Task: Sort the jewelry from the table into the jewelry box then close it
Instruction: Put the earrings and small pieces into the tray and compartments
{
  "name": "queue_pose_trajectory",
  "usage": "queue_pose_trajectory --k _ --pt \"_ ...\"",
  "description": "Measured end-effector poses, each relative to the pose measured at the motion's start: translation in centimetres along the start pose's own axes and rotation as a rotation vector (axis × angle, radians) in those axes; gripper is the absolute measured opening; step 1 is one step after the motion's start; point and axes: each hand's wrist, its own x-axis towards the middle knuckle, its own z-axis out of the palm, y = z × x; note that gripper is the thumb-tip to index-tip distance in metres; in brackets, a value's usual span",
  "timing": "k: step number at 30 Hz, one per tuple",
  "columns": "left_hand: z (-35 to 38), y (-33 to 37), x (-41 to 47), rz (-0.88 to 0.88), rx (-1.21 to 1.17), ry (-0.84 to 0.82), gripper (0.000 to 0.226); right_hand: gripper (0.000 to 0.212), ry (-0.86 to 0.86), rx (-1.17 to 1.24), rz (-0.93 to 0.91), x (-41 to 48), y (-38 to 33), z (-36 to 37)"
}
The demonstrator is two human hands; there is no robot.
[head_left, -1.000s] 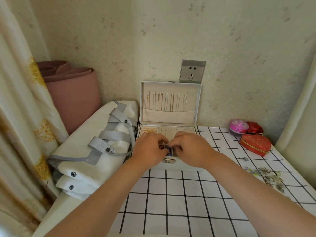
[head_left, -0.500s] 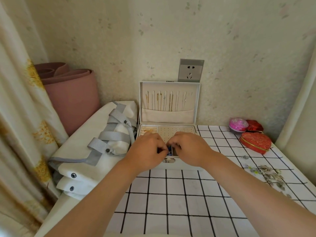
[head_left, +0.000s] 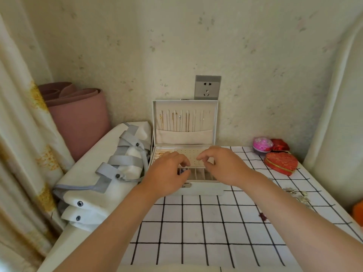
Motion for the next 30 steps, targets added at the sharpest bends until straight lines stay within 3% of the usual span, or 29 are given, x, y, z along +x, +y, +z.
queue_pose_trajectory --k 5,13,21,30 --pt "1.6 4.1 0.8 0.057 -0.044 0.005 0.017 0.026 0.044 0.016 0.118 -2.8 4.6 -3.4" --pt "7.2 11.1 4.8 0.141 0.010 -0.170 0.022 0.025 -0.069 -0.135 0.229 -8.3 10.4 -5.8" --pt "12.7 12.9 7.3 0.086 0.192 -0.437 0.028 0.026 -0.085 -0.130 0.357 -9.5 15.1 -7.3" --pt "15.0 13.0 8.9 -0.030 0.100 -0.461 0.009 0.038 -0.069 -0.186 0.362 -8.6 17.7 -6.7"
